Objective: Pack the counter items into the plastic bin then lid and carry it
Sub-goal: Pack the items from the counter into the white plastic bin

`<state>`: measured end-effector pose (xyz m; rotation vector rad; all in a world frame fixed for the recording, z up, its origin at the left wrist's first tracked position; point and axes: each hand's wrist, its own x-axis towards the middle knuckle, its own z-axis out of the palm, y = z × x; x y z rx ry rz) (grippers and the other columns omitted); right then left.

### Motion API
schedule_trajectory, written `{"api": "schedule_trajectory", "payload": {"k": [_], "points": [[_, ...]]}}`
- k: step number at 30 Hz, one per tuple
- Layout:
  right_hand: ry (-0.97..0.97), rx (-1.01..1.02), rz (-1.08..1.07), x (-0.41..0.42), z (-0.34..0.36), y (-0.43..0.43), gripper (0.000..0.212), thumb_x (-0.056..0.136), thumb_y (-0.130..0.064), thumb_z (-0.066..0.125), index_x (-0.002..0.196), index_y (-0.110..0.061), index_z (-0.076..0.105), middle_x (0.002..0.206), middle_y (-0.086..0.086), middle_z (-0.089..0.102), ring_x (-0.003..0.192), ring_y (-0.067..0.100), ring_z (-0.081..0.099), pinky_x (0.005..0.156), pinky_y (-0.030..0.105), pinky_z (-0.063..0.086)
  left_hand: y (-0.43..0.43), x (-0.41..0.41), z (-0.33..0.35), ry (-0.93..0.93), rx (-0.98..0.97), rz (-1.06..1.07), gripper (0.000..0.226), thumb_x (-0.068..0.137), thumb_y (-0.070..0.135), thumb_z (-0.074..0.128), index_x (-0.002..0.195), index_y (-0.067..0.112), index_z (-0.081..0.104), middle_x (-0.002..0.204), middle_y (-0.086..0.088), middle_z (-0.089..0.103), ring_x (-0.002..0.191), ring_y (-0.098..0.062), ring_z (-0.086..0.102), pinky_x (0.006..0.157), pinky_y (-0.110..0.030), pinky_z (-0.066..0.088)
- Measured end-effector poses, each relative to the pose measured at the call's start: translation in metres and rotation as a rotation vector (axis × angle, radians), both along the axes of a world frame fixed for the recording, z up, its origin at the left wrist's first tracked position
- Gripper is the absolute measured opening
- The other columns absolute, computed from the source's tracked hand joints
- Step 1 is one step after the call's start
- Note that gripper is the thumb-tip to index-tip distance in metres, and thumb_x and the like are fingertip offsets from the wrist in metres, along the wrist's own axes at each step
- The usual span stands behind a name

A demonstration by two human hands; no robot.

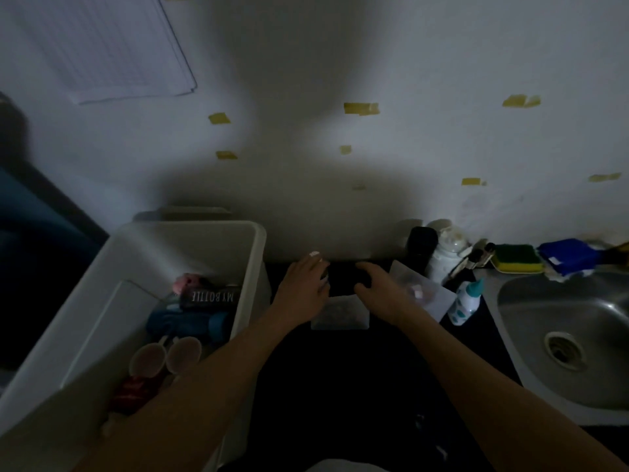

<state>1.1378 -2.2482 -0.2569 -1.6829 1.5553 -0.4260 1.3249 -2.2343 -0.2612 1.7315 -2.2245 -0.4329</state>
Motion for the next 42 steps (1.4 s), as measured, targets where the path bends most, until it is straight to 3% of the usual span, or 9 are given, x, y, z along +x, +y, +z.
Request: {"api": "schedule_trajectory", "payload": {"k": [7,11,15,18,21,27,33,37,42], "points": [[0.044,0.044,0.105,0.012,-0.023,-0.022,0.055,0.092,-0.016,0.058,0.144,-0.007,0.043,0.148,0.012,0.045,0.133,0.024,0.044,0.107,0.027,0.034,-0.002,0.004,-0.013,0.038,0.062,0.093,0.046,0.094,0.016,0.055,0.139,0.013,0.049,0.145,-0.009,0.046,0.135,-0.027,0.038,0.111,-0.039,0.029],[0.109,0.095,0.179,0.018,-0.034,-0.03,0.045,0.091,-0.014,0.056,0.135,-0.004,0.051,0.139,0.015,0.052,0.126,0.029,0.05,0.105,0.037,0.042,0.001,0.009,-0.025,0.064,0.119,0.112,0.048,0.087,0.02,0.056,0.134,0.017,0.052,0.135,-0.005,0.052,0.123,-0.026,0.049,0.102,-0.046,0.043],[0.144,0.096,0.231,0.019,-0.044,-0.034,0.051,0.09,-0.016,0.057,0.139,-0.008,0.048,0.141,0.014,0.052,0.128,0.031,0.049,0.106,0.04,0.042,0.002,0.015,-0.029,0.075,0.135,0.137,0.042,0.085,0.02,0.058,0.126,0.013,0.057,0.129,-0.007,0.055,0.119,-0.026,0.051,0.097,-0.044,0.046],[0.093,0.02,0.205,0.024,-0.039,-0.04,0.044,0.091,-0.015,0.056,0.134,-0.006,0.053,0.134,0.017,0.056,0.121,0.033,0.053,0.101,0.044,0.045,-0.002,0.016,-0.031,0.101,0.125,0.143,0.038,0.087,0.018,0.058,0.125,0.011,0.058,0.126,-0.008,0.055,0.115,-0.026,0.053,0.095,-0.043,0.047],[0.001,-0.071,0.195,0.036,-0.035,-0.056,0.043,0.087,-0.028,0.054,0.128,-0.013,0.055,0.128,0.012,0.06,0.117,0.029,0.057,0.096,0.048,0.049,-0.008,0.015,-0.031,0.116,0.116,0.173,0.036,0.09,0.016,0.057,0.126,0.008,0.058,0.129,-0.013,0.055,0.118,-0.029,0.051,0.098,-0.042,0.045],[0.059,-0.081,0.226,0.048,-0.034,-0.065,0.031,0.085,-0.033,0.061,0.11,-0.016,0.061,0.111,0.009,0.065,0.101,0.028,0.062,0.082,0.043,0.053,-0.008,0.014,-0.032,0.122,0.156,0.199,0.035,0.091,0.016,0.057,0.125,0.007,0.059,0.129,-0.013,0.055,0.117,-0.029,0.052,0.098,-0.042,0.046],[0.21,0.211,0.361,0.019,-0.055,-0.041,0.05,0.075,-0.045,0.061,0.114,-0.014,0.065,0.119,0.01,0.066,0.113,0.028,0.061,0.098,0.039,0.048,-0.006,0.004,-0.038,0.124,0.251,0.199,0.038,0.084,0.02,0.06,0.122,0.011,0.059,0.123,-0.009,0.058,0.11,-0.026,0.057,0.091,-0.04,0.05],[0.304,0.122,0.361,0.016,-0.058,-0.033,0.029,0.09,-0.025,0.058,0.118,-0.019,0.065,0.123,0.007,0.066,0.113,0.027,0.061,0.093,0.033,0.048,-0.002,-0.003,-0.041,0.12,0.292,0.172,0.046,0.085,0.019,0.059,0.13,0.011,0.055,0.132,-0.009,0.055,0.118,-0.027,0.054,0.098,-0.04,0.047],[0.402,0.046,0.343,0.014,-0.05,-0.031,0.029,0.097,-0.032,0.051,0.121,-0.02,0.06,0.127,0.006,0.062,0.117,0.028,0.058,0.096,0.034,0.046,0.004,0.002,-0.037,0.191,0.364,0.158,0.036,0.086,0.023,0.061,0.119,0.011,0.058,0.123,-0.013,0.057,0.109,-0.031,0.058,0.091,-0.044,0.05]]}}
